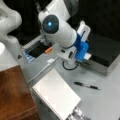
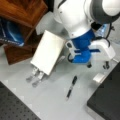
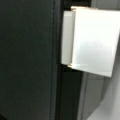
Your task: Open the box. Pick up the pen. Place the pen in the box. Pick up the book. Place the book on the shelf.
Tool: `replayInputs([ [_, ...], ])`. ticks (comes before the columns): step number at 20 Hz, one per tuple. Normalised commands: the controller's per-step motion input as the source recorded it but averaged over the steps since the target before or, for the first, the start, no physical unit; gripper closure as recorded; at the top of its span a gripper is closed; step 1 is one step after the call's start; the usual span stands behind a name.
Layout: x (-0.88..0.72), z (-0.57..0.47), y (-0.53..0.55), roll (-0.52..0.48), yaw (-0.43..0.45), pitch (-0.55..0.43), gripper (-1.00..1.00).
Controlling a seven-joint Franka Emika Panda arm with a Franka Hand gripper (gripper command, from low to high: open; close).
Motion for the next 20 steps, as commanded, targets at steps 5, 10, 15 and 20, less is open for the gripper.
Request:
replayInputs([
  [5,0.03,-0.22,-0.12,0.303,-0.054,-0.062,-1.00],
  [10,0.02,-0.20,-0.09,0.274,-0.092,0.000,-1.00],
  [15,0.05,-0.12,-0.02,0.352,-0.150,0.047,-1.00],
  [20,0.09,-0.15,0.02,0.299,-0.138,-0.026,-1.00],
])
